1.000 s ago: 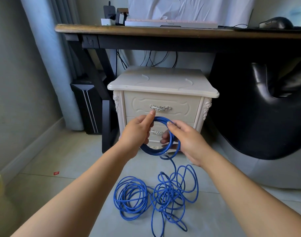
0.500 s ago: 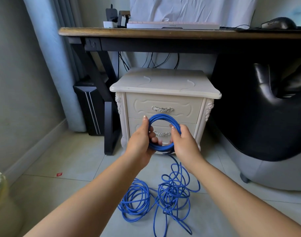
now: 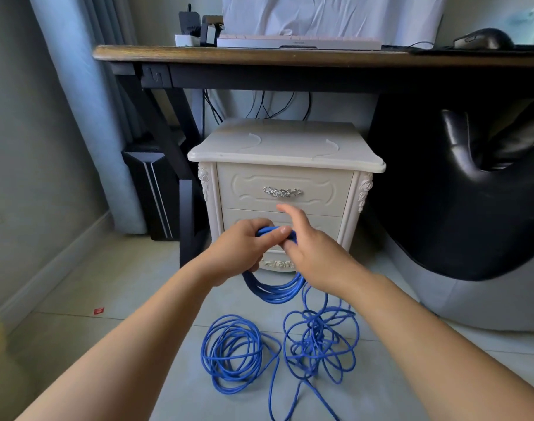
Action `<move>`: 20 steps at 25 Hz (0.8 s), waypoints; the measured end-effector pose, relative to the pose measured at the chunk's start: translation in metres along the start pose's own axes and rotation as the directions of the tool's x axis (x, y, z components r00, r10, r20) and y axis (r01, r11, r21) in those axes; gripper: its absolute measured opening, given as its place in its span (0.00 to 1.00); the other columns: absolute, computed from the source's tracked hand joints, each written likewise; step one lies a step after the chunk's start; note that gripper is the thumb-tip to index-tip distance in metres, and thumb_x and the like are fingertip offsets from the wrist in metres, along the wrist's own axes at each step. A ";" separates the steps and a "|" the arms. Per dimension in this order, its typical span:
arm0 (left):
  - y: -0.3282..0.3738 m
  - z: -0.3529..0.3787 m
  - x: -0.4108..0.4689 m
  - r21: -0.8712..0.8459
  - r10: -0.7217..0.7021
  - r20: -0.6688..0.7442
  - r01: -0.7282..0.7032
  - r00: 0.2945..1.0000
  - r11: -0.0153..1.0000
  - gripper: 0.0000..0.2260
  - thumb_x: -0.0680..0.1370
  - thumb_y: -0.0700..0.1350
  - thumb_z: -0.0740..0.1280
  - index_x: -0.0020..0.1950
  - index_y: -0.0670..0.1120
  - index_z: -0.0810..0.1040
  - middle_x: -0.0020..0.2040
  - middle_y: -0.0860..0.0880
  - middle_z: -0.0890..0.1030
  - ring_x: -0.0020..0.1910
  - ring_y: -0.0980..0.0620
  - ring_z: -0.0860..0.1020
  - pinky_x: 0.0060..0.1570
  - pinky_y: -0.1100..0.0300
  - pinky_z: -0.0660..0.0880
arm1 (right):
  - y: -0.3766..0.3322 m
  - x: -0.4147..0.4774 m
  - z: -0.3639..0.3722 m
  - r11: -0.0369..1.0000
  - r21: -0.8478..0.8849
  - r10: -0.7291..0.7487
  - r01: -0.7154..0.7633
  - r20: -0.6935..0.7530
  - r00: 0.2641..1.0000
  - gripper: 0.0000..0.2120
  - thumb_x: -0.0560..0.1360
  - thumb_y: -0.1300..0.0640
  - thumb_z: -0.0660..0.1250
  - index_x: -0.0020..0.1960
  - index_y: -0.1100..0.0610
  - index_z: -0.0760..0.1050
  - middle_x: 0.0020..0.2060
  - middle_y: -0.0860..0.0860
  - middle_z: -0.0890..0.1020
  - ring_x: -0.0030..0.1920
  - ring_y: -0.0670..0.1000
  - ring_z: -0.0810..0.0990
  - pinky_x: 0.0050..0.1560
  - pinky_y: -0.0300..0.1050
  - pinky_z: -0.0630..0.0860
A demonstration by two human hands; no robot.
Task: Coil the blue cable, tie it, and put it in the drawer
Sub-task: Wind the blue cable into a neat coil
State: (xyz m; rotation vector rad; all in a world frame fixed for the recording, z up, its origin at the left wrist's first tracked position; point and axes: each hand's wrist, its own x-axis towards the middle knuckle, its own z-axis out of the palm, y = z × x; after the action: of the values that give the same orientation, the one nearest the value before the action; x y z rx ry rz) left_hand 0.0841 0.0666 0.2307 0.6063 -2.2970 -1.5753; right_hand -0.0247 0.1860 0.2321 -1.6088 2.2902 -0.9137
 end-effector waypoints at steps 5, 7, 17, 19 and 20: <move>0.004 -0.003 0.001 -0.226 0.054 -0.159 -0.089 0.986 0.970 0.14 0.81 0.50 0.65 0.38 0.44 0.70 0.28 0.49 0.60 0.26 0.53 0.57 0.26 0.61 0.57 | 0.009 -0.003 -0.017 0.688 0.705 0.112 -0.172 0.131 0.985 0.26 0.73 0.53 0.73 0.68 0.54 0.70 0.42 0.53 0.83 0.41 0.49 0.82 0.50 0.44 0.80; 0.001 -0.005 0.002 -0.281 0.042 -0.229 -0.107 0.972 0.954 0.15 0.81 0.50 0.65 0.37 0.45 0.69 0.27 0.51 0.61 0.26 0.53 0.57 0.26 0.60 0.57 | 0.014 -0.008 -0.020 0.720 0.648 0.109 -0.247 0.246 0.963 0.26 0.69 0.47 0.73 0.62 0.60 0.76 0.46 0.55 0.84 0.43 0.47 0.83 0.50 0.37 0.79; 0.003 0.010 0.013 -0.704 -0.227 -0.377 -0.118 0.898 0.701 0.18 0.81 0.55 0.62 0.36 0.48 0.66 0.25 0.55 0.60 0.22 0.56 0.58 0.23 0.64 0.61 | 0.011 0.005 0.003 0.507 0.843 0.271 -0.179 0.041 0.962 0.07 0.78 0.52 0.65 0.50 0.55 0.77 0.38 0.51 0.75 0.31 0.47 0.69 0.30 0.39 0.68; 0.002 0.014 0.012 -0.782 -0.258 -0.326 -0.107 0.909 0.614 0.18 0.82 0.56 0.61 0.36 0.48 0.66 0.25 0.54 0.58 0.22 0.56 0.57 0.22 0.64 0.61 | 0.006 0.007 0.005 0.476 0.858 0.262 -0.194 0.072 0.962 0.12 0.81 0.50 0.59 0.53 0.56 0.77 0.43 0.53 0.80 0.36 0.49 0.71 0.33 0.40 0.69; 0.001 0.016 0.012 -0.800 -0.256 -0.302 -0.097 0.918 0.592 0.18 0.82 0.57 0.61 0.36 0.48 0.66 0.26 0.54 0.57 0.23 0.55 0.56 0.23 0.64 0.62 | 0.005 0.007 0.005 0.495 0.847 0.257 -0.195 0.071 0.964 0.14 0.82 0.49 0.57 0.51 0.57 0.77 0.43 0.53 0.82 0.38 0.49 0.74 0.37 0.40 0.71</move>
State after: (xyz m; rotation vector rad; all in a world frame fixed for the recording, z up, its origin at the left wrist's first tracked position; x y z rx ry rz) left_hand 0.0665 0.0738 0.2262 0.6782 -1.0609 -2.0672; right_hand -0.0286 0.1788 0.2266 -0.7997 1.5255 -1.6645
